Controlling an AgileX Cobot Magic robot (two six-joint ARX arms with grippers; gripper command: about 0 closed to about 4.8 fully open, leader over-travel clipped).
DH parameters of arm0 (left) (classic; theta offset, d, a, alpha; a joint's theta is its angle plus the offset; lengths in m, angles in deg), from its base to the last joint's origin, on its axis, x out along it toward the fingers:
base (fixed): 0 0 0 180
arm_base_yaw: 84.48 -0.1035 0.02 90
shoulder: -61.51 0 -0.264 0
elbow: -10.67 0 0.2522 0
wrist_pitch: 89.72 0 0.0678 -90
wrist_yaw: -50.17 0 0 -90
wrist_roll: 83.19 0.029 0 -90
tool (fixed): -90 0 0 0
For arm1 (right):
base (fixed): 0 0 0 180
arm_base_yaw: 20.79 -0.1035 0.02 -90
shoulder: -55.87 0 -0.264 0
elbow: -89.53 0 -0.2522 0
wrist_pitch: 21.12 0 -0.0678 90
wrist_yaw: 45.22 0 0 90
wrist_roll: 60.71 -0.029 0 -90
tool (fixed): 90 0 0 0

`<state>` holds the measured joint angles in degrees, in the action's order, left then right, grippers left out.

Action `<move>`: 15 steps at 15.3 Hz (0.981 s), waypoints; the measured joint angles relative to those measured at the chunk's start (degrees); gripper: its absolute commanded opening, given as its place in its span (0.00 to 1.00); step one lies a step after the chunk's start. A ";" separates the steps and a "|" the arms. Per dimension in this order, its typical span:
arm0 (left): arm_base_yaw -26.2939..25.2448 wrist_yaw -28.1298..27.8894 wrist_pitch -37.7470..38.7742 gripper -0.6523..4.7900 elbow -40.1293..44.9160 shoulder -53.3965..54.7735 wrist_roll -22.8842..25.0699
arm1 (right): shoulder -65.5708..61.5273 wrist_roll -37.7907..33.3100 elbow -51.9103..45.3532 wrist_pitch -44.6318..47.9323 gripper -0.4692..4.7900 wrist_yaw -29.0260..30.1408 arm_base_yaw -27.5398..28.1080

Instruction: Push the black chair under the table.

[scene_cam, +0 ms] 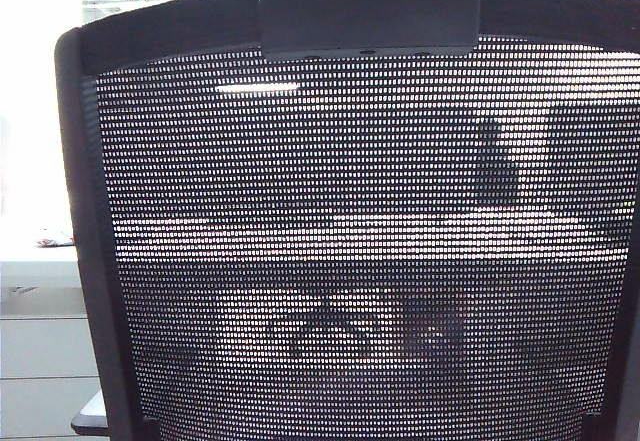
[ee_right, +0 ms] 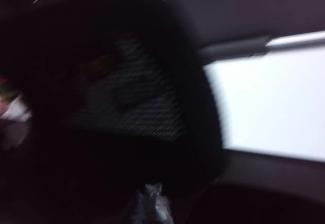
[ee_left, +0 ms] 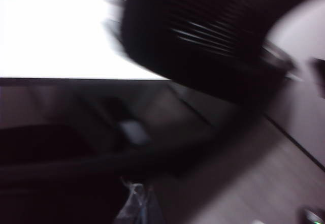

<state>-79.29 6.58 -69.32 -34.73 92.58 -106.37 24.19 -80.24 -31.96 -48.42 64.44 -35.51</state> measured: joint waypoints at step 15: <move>16.79 -28.70 4.11 0.11 0.42 12.48 9.44 | 3.48 -4.04 -15.69 -10.27 0.08 -28.72 -24.94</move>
<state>-62.50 -22.11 -65.22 -34.31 105.06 -96.93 27.67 -84.28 -47.65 -58.69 35.72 -60.45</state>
